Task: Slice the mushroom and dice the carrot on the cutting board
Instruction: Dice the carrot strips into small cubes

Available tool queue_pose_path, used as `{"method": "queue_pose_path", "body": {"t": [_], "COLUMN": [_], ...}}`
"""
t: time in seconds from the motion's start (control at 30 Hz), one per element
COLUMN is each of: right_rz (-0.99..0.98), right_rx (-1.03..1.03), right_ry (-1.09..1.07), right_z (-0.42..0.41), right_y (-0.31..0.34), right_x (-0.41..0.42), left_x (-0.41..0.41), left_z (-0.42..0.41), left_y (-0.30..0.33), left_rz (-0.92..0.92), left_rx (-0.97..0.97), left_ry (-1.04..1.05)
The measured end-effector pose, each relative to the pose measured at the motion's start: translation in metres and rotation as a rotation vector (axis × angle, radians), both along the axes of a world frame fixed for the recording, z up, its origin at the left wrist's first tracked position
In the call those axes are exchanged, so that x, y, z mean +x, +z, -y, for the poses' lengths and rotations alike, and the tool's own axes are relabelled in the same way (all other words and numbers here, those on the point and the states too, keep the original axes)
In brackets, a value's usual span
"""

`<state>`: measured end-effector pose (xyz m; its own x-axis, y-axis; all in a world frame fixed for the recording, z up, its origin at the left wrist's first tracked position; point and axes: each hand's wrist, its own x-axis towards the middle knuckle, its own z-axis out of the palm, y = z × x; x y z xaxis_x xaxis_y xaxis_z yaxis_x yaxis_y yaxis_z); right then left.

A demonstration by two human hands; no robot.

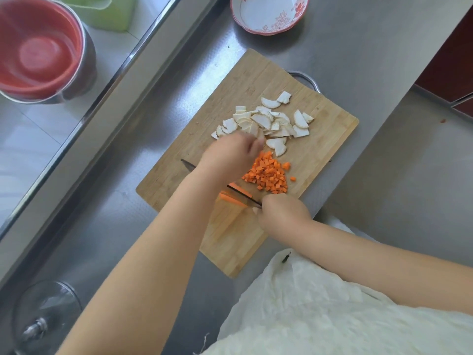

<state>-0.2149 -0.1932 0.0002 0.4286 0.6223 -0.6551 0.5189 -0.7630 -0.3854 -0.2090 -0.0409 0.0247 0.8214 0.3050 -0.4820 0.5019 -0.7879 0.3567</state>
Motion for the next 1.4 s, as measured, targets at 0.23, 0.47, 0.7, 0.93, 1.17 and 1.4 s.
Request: {"method": "queue_pose_path", "body": {"t": [0.23,0.47,0.7,0.93,1.17,1.4], "right_rz": [-0.032,-0.072,-0.159,-0.096,0.037,0.129], "right_rx": [0.018,0.043,0.040,-0.007,-0.051,-0.030], "right_ry": [-0.131,-0.253,-0.293,-0.176,-0.012,0.127], "right_z": [0.013,0.024,0.027,0.023,0.018,0.018], "right_y": [-0.008,-0.001,-0.002,-0.007,-0.015,-0.008], "right_x": [0.014,0.029,0.032,0.033,0.028,0.021], "left_x": [-0.112,-0.126,-0.115,-0.132,-0.129,-0.135], "left_z": [0.009,0.001,-0.004,0.049,0.080,0.060], "left_y": [-0.057,-0.103,-0.102,-0.103,-0.106,-0.120], "left_rz": [0.943,0.227,0.232,0.209,0.244,0.409], "left_rx": [0.308,0.177,0.199,0.125,0.125,0.207], "left_ry": [0.151,-0.283,-0.249,0.405,0.682,0.473]}}
